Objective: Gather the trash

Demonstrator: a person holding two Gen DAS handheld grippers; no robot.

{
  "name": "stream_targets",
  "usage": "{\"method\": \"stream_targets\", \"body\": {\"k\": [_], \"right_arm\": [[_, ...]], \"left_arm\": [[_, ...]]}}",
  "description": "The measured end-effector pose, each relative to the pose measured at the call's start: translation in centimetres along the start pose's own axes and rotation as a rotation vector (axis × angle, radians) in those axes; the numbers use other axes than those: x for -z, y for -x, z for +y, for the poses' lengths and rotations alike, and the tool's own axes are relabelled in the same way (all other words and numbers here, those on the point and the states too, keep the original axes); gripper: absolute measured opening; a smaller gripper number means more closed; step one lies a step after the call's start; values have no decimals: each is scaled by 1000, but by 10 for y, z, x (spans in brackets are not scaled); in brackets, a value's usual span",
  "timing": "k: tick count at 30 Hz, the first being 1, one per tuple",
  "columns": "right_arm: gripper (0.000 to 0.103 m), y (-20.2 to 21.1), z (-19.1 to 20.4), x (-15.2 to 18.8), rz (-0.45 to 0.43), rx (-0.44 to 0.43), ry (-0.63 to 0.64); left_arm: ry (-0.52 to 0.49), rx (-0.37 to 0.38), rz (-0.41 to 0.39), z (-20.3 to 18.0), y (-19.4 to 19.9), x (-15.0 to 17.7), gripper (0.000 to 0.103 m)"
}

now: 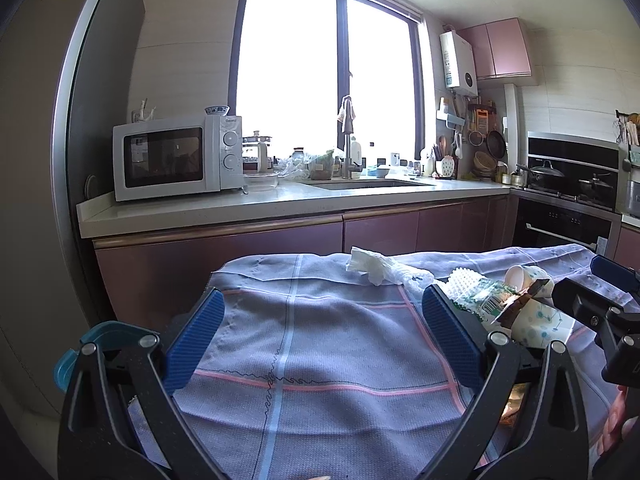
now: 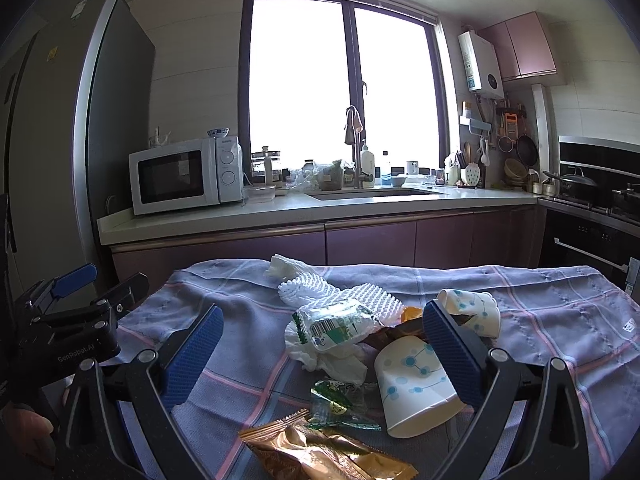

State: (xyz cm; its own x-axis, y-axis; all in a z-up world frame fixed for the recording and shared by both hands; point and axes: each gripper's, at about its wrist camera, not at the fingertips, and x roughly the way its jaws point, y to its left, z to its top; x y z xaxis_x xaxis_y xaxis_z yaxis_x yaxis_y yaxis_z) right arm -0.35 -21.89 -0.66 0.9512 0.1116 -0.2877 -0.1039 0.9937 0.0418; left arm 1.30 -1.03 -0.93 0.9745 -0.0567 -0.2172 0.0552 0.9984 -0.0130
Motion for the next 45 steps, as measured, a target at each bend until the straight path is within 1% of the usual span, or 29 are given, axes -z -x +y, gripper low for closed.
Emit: {"method": "stream_targets", "body": {"k": [4,5,7,8,9,12,14,16,19,21,23,26,27,28,31,32,33,34,36,37,38,39,41,43,44,45], "right_arm": [[96,1,-16,9,56,27,-24],[96,1,-20,12,73,32,-30],[96,2,-30,19,103,42,-47],[96,3,-35,22,122,44,-58],[96,2,-39,25,138,44,-69],[96,3,-50,34,179,31,-107],[96,3,-55,39,198,24,-121],[94,3,-57,43,209,17,-129],[89,-1,-64,47,228,-10,-173],[83,-6,-68,48,244,-37,-207],[82,-12,-71,49,259,-56,-235],[77,-19,-77,50,278,-83,-282],[75,-22,-78,51,282,-89,-298],[74,-25,-80,50,285,-101,-315],[66,-33,-84,50,289,-128,-360],[60,-35,-86,50,291,-141,-374],[55,-37,-87,49,294,-152,-388],[54,-38,-89,50,295,-158,-400],[44,-39,-91,52,295,-171,-418],[41,-39,-93,53,297,-182,-426],[34,-39,-94,54,299,-189,-431],[28,-39,-95,55,299,-195,-437],[21,-38,-98,58,297,-209,-450],[18,-37,-99,59,298,-213,-459],[18,-36,-100,60,299,-211,-459],[18,-34,-102,61,302,-207,-460]], "left_arm": [[-3,58,48,-9,-6,4,97],[-1,82,49,-13,-6,5,97],[-16,147,97,-21,-8,7,97],[-61,173,99,-28,-10,11,97],[-96,215,100,-36,-13,15,97],[-136,313,133,-56,-17,24,97],[-150,368,180,-66,-18,28,97],[-170,420,216,-76,-18,33,97],[-203,471,281,-89,-22,42,97],[-221,492,324,-93,-22,45,96],[-241,520,359,-99,-24,48,91],[-266,547,411,-105,-31,53,87],[-267,557,430,-107,-33,55,83],[-266,569,454,-109,-36,57,82],[-240,600,506,-110,-47,60,74],[-225,607,522,-109,-50,60,69],[-214,614,538,-109,-54,61,64],[-203,621,552,-108,-56,62,60],[-187,629,578,-106,-60,63,45],[-177,638,588,-105,-61,64,42],[-166,647,597,-104,-63,64,35],[-156,655,604,-104,-64,63,31],[-137,678,612,-103,-65,61,29],[-127,693,617,-103,-65,59,29],[-128,689,615,-104,-65,59,30],[-133,683,610,-105,-64,58,35]]}}
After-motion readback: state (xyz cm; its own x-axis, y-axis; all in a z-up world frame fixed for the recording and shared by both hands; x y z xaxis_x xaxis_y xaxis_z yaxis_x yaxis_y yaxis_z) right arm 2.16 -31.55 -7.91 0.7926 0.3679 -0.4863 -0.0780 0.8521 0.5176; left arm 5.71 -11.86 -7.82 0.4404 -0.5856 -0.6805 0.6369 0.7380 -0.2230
